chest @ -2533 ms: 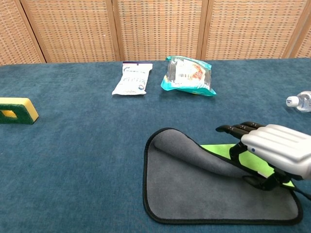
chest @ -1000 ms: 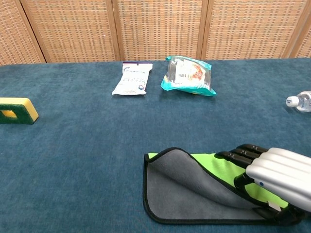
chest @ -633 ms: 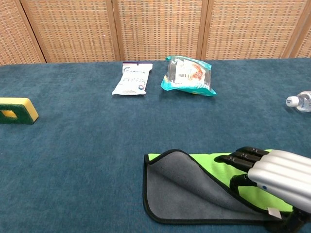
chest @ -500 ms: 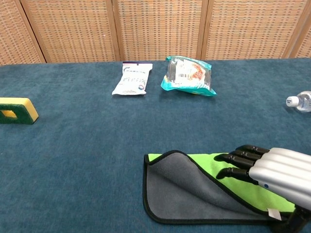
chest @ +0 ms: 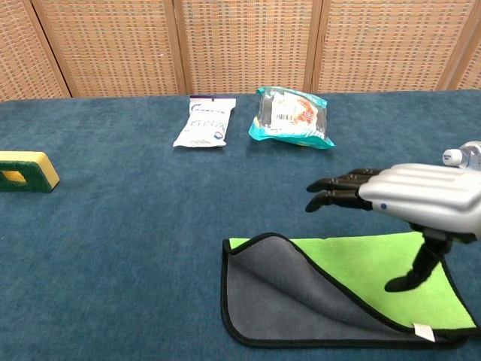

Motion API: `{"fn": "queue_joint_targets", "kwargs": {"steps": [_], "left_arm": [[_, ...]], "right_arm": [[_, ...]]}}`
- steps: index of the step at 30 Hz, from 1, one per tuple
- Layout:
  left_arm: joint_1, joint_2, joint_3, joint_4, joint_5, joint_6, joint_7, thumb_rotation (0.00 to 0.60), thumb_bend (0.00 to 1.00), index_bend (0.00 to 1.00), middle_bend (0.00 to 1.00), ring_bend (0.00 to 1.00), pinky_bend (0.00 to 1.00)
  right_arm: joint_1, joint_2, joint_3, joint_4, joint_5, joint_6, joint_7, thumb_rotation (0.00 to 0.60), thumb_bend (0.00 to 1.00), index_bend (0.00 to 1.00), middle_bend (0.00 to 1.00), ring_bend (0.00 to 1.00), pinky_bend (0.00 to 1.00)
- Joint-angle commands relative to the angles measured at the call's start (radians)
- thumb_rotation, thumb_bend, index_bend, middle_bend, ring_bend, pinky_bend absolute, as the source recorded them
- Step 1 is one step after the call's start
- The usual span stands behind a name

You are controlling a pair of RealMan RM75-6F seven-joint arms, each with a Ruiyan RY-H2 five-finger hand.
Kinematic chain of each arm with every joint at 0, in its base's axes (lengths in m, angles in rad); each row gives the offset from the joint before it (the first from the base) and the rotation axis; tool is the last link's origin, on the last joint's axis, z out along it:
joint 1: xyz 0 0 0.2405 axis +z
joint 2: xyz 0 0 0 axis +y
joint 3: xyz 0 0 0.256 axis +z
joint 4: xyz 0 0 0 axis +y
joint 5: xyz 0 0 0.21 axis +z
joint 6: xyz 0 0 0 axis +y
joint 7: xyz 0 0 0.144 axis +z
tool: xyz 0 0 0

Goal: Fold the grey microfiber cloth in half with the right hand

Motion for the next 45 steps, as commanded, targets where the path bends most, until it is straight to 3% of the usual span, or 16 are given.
{"fn": "queue_joint_targets", "kwargs": {"steps": [1, 8, 20, 25, 34, 45], "left_arm": [[-0.003, 0.0, -0.002, 0.002, -0.005, -0.005, 0.0, 0.6, 0.11, 0.0, 0.0, 0.0, 0.0], [-0.008, 0.001, -0.007, 0.006, -0.018, -0.017, -0.007, 0.6, 0.11, 0.0, 0.0, 0.0, 0.0], [-0.013, 0.007, -0.013, 0.012, -0.035, -0.032, -0.023, 0.6, 0.11, 0.0, 0.0, 0.0, 0.0], [-0.015, 0.006, -0.014, 0.015, -0.039, -0.036, -0.023, 0.6, 0.11, 0.0, 0.0, 0.0, 0.0], [-0.02, 0.004, -0.018, 0.018, -0.055, -0.046, -0.017, 0.6, 0.11, 0.0, 0.0, 0.0, 0.0], [-0.021, 0.001, -0.016, 0.014, -0.055, -0.046, -0.008, 0.6, 0.11, 0.0, 0.0, 0.0, 0.0]], "right_arm": [[0.063, 0.006, 0.063, -0.034, 0.11, -0.091, 0.032, 0.6, 0.18, 0.16, 0.0, 0.0, 0.0], [0.15, -0.036, 0.122, -0.037, 0.303, -0.207, 0.03, 0.6, 0.18, 0.23, 0.0, 0.0, 0.0], [0.267, -0.159, 0.141, 0.055, 0.558, -0.218, -0.066, 0.6, 0.18, 0.25, 0.0, 0.0, 0.0], [0.298, -0.191, 0.14, 0.084, 0.617, -0.208, -0.085, 0.6, 0.26, 0.29, 0.0, 0.0, 0.0], [0.339, -0.204, 0.119, 0.101, 0.686, -0.205, -0.111, 0.6, 0.42, 0.52, 0.0, 0.0, 0.0], [0.342, -0.18, 0.083, 0.05, 0.666, -0.171, -0.117, 0.6, 0.43, 0.61, 0.0, 0.0, 0.0]]}}
